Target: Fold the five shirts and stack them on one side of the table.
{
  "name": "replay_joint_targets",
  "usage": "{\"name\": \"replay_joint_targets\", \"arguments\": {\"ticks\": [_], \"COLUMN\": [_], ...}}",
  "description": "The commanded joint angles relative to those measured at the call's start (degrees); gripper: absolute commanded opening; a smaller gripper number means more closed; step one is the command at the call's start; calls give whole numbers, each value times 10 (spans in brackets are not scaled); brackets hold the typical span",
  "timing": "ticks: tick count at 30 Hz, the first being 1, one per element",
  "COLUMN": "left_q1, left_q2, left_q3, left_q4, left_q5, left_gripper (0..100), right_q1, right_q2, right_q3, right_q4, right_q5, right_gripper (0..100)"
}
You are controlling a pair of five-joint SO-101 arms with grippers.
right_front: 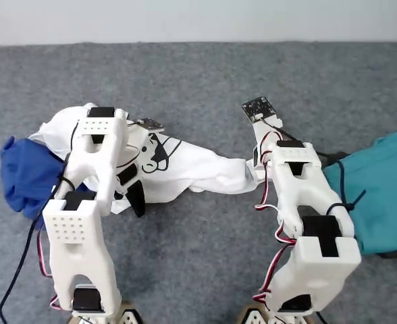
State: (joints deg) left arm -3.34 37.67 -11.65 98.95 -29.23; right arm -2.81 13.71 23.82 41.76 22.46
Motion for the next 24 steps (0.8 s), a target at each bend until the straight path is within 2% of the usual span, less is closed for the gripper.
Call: {"name": "replay_joint_targets", "arguments": {"ticks": [1,7,14,18,24], "left_q1": [5,4,4,4,4], "left_q2": [-18,-18,-24,-48,-185], "left_q3": [-1,-1,-2,-58,-102], "left_q4": [5,-54,-54,13,17], "left_q5": [8,8,8,8,8], "left_gripper": [234,36,13,13,13], "right_q1": [4,3,3,3,4], "right_q2": [-25,-25,-25,-25,-25], "right_q3": [11,16,16,16,16], "right_q4": [-10,-18,-18,-18,-18], "right_q5": [-6,-6,-6,-6,-6], "right_gripper": [10,10,10,10,10]}}
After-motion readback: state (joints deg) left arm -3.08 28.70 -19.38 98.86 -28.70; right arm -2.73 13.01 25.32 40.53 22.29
